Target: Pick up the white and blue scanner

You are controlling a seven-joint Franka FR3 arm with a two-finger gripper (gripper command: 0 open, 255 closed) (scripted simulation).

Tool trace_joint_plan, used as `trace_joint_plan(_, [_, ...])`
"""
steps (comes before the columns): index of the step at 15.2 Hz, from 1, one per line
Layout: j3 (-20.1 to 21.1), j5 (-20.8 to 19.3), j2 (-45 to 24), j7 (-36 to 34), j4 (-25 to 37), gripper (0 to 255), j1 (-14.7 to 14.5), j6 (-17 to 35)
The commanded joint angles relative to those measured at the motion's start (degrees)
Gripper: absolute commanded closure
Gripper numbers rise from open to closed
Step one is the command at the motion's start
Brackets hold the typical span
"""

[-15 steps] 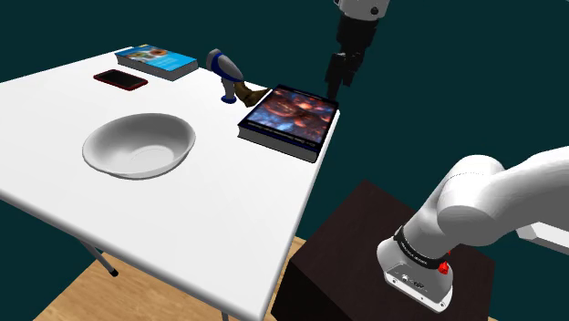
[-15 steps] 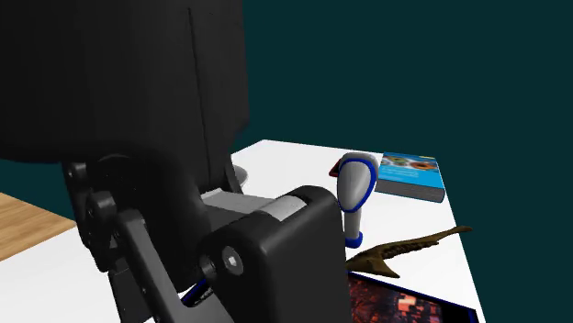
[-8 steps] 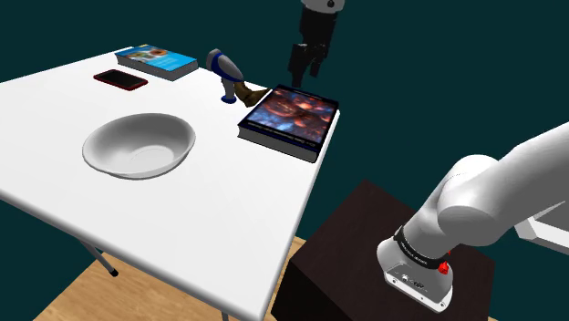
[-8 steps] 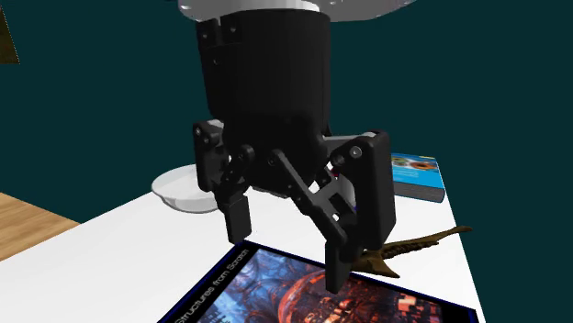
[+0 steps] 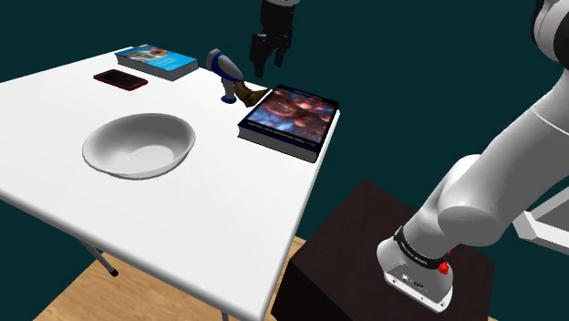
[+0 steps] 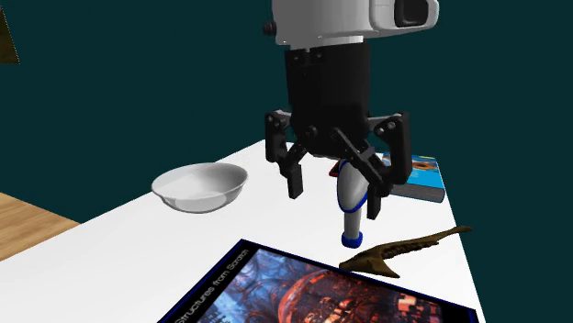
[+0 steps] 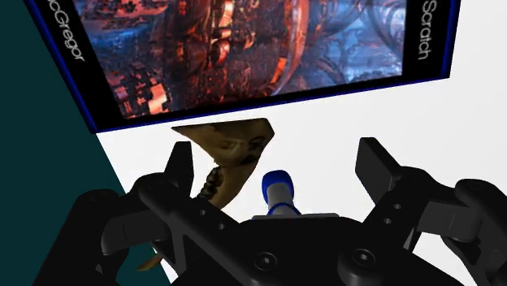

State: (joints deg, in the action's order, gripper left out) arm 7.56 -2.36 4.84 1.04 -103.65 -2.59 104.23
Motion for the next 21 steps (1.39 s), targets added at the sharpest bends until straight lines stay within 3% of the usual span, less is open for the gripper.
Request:
trace_joint_plan(1, [0.52, -0.58, -4.07, -0.42, 4.88, 0, -0.37, 0.03])
trace_joint_plan(11, [1.75, -4.35, -26.03, -1.09, 34.37, 0, -3.32, -3.82])
trace_joint_plan(20, [1.69, -4.22, -24.59, -1.43, 26.34, 0, -2.88, 2.76])
trace_joint_plan(21, [1.67, -4.21, -24.64, -1.37, 26.45, 255, -2.85, 2.71])
